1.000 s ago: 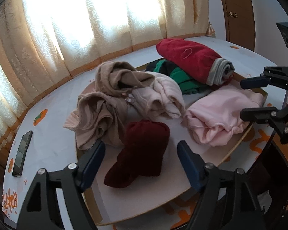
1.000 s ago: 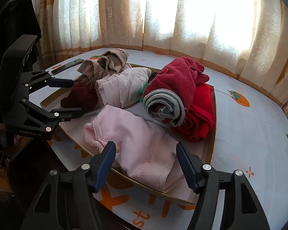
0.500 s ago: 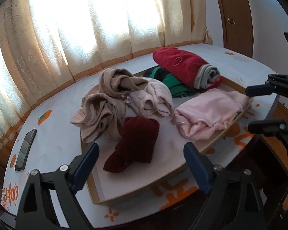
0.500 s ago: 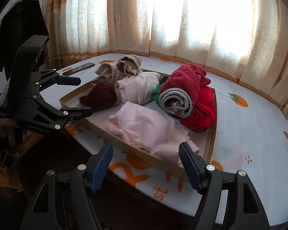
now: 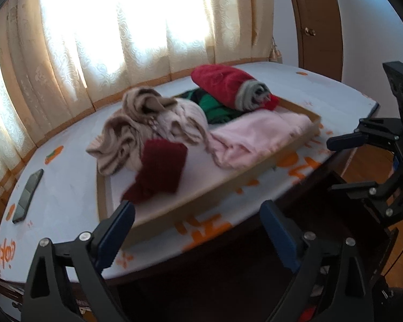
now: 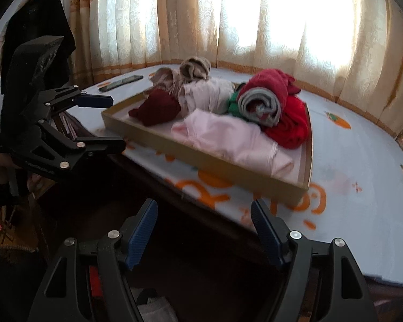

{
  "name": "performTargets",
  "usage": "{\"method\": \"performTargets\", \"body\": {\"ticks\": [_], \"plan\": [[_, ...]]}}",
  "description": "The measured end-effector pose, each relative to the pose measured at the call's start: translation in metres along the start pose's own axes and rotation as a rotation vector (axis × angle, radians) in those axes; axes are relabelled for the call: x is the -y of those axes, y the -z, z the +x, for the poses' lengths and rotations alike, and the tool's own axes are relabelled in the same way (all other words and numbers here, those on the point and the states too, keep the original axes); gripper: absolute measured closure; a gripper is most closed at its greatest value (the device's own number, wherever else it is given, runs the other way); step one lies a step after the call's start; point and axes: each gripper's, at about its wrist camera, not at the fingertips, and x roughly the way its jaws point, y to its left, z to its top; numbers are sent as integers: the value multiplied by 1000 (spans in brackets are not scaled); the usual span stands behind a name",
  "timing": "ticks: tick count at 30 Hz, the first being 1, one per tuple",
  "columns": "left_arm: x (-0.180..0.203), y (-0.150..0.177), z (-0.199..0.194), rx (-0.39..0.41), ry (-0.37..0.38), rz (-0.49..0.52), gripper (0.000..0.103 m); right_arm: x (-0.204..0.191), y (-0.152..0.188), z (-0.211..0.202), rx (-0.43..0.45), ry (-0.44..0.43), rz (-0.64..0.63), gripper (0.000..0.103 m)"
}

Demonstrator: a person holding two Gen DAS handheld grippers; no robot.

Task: Take underwear out of drawer
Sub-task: 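Withdraw both open tools from the tray and lower them into the drawer, then close the right tool on a white sock while the left tool grasps a red sock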

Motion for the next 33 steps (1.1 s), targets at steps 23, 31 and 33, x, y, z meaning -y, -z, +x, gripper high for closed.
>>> {"method": "performTargets", "body": {"ticks": [23,31,33], "plan": [[33,85,18,-286,202,-1,6,-37,72,40,-393,-119,-198,23],[41,93,27,-375,255,3,6,-33,74,69,-527,-214,-155,23],[41,94,31,-396,276,-11,6,-32,77,78,-575,-232,-149,30]]}}
